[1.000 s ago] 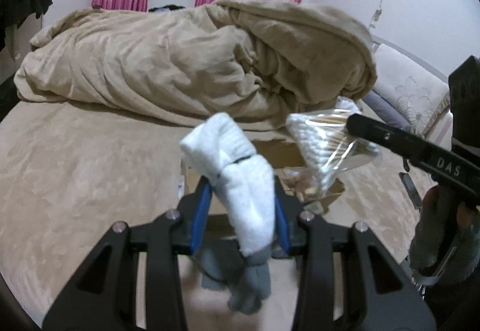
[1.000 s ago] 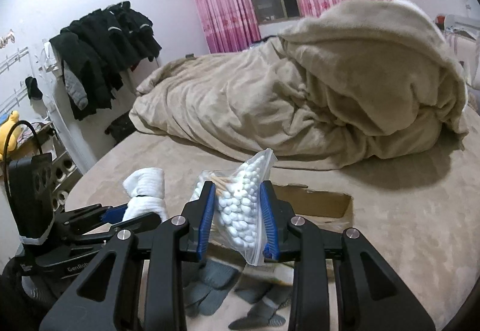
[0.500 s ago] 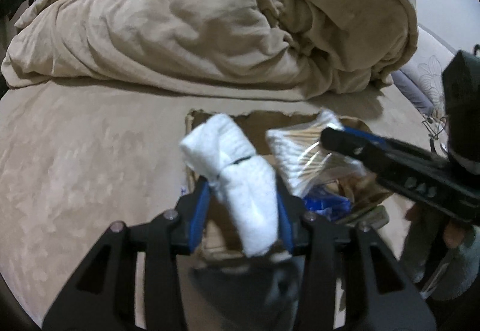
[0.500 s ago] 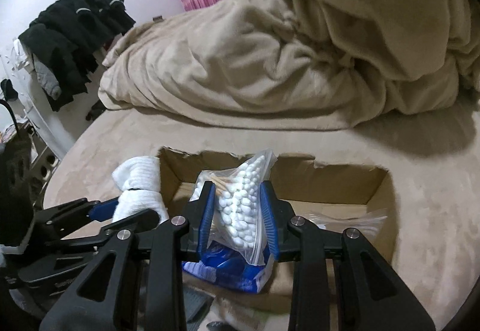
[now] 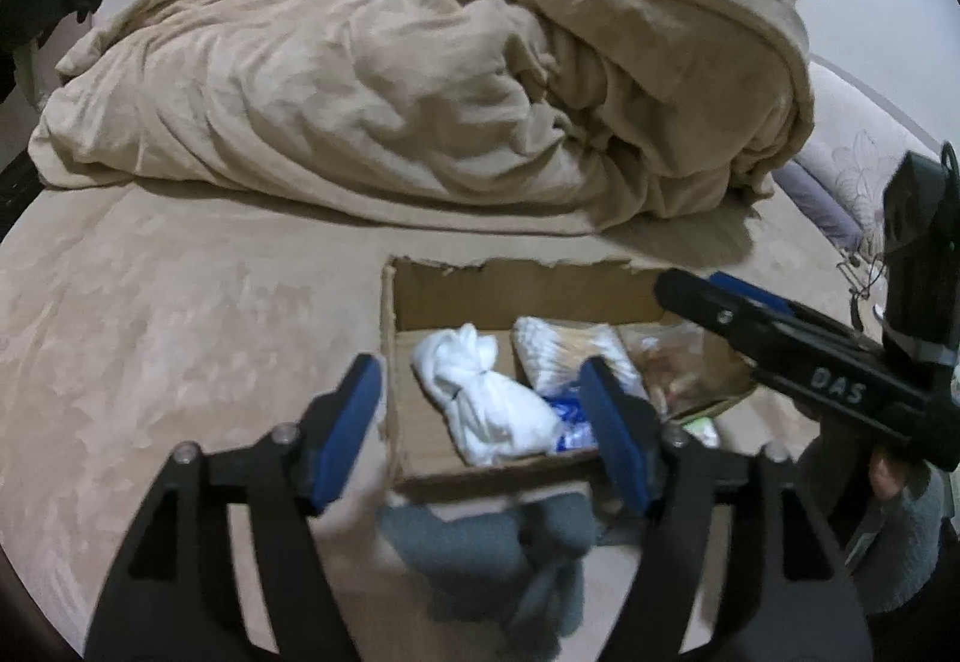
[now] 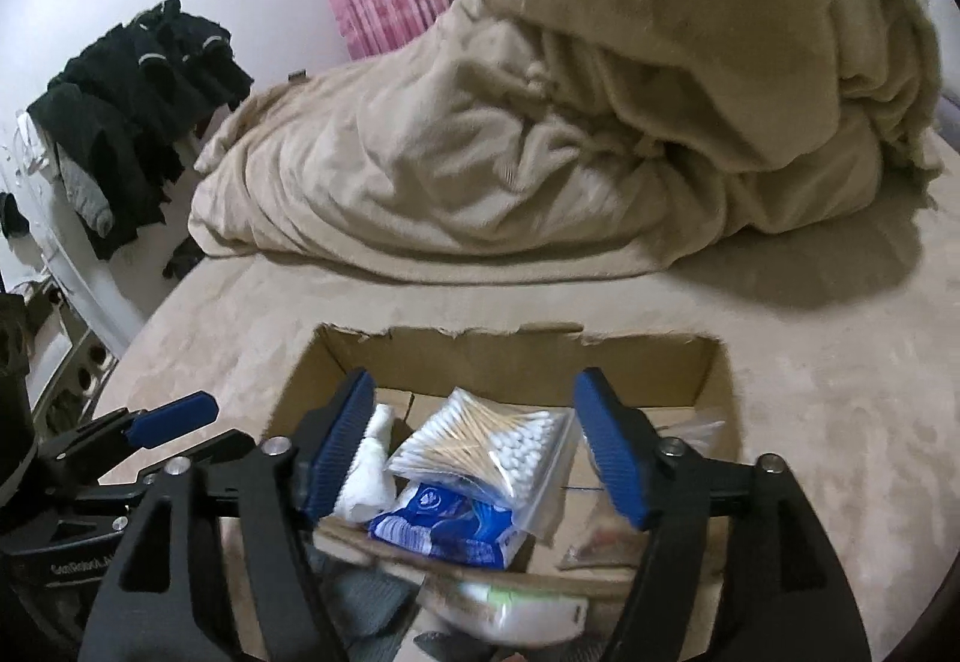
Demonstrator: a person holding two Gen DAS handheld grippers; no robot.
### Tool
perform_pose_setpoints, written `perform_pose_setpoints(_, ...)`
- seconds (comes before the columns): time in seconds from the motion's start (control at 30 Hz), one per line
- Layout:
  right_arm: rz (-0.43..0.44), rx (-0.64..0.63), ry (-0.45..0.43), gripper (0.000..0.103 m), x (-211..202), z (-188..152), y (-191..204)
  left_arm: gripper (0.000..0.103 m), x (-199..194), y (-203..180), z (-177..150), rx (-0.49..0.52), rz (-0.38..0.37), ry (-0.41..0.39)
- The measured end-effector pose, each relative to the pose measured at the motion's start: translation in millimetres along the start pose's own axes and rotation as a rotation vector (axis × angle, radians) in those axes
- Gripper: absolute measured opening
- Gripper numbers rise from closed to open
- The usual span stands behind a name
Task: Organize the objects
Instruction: 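Place the white sock and cotton swab bag into the box, open both grippers, then grasp the grey gloves with the left gripper while the right grasps the grey socks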
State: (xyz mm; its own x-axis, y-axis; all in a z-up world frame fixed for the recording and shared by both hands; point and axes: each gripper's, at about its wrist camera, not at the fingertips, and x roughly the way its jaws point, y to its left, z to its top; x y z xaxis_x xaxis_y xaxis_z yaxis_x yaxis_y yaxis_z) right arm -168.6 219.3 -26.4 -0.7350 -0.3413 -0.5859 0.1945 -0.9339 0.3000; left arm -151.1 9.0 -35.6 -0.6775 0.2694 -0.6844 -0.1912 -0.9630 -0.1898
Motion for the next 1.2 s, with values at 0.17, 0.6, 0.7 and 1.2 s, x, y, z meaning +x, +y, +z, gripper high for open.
perform_pose_setpoints(0.17,0.012,-0.015,-0.034,0.085,-39,-1,7,0.075,-29,-1,-5,-0.022,0.002,-0.028)
perform_pose_setpoints(0.6,0.020,-0.074,-0.124,0.089,-127,-14,24,0.077,-108,-18,-30,-0.028,0.013,-0.098)
perform_pose_setpoints(0.7,0.015,-0.085,-0.136,0.089,-139,-18,25,0.077,-116,-18,-37,-0.036,0.020,-0.108)
perform_pose_setpoints(1.2,-0.022,-0.052,-0.073,0.089,-145,-56,-2,0.080,-100,-17,-77,-0.036,0.064,-0.053)
